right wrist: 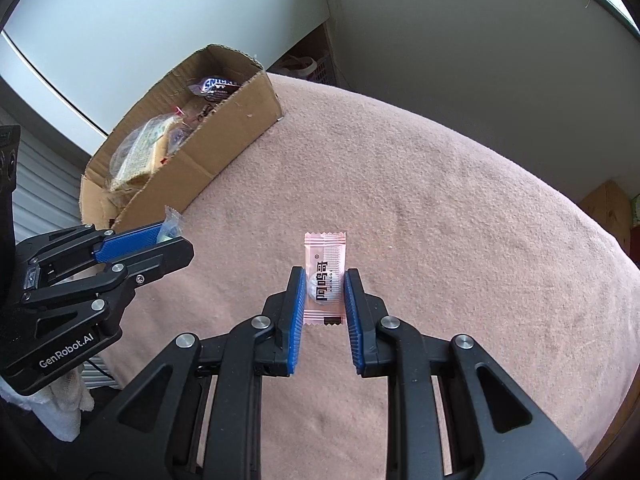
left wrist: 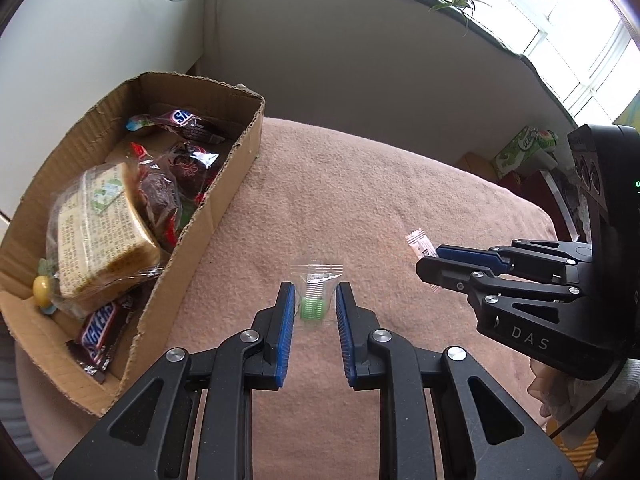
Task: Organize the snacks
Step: 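Carry both candies into the box and open both tools to release them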
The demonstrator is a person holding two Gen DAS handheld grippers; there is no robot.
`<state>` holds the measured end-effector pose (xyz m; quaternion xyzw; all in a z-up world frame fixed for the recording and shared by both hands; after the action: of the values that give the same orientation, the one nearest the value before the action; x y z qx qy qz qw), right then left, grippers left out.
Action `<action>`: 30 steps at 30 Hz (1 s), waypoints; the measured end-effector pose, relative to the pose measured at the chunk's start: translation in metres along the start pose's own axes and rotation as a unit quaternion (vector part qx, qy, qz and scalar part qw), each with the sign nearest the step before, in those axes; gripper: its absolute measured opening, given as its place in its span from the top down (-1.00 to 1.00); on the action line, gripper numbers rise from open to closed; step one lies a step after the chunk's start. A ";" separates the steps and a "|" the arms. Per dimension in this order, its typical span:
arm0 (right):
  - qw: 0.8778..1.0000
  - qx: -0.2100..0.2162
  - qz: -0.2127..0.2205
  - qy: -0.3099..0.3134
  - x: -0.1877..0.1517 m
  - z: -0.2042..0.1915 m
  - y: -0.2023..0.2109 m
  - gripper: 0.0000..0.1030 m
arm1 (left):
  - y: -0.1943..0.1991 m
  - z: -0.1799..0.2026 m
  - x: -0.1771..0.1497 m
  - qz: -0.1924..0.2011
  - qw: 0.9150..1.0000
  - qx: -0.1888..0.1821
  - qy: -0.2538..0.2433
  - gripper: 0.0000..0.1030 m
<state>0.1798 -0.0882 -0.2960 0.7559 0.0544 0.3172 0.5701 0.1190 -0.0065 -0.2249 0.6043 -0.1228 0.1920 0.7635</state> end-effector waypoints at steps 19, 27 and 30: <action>0.996 0.045 0.045 0.065 0.076 -0.110 0.016 0.61 | 0.060 -0.090 0.009 0.054 0.996 0.034 0.069 0.63; 0.993 0.052 0.041 0.097 0.102 -0.147 -0.005 0.61 | 0.068 -0.127 0.024 0.068 0.993 0.059 0.081 0.63; 0.993 0.053 0.037 0.101 0.106 -0.153 -0.011 0.61 | 0.067 -0.135 0.029 0.071 0.992 0.061 0.083 0.63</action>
<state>0.1839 0.0896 -0.2387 0.7503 0.1008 0.4095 0.5091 0.1093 0.1416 -0.1863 0.6213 -0.0895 0.3029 0.7171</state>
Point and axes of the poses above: each gripper's, at about its wrist camera, not at the fingertips, and y roughly against the way its jaws point, z to its right, x to its top, the point moved 10 cm from there along -y, roughly the way its jaws point, and after that the axes turned 1 degree about -z, right-handed, at the moved point
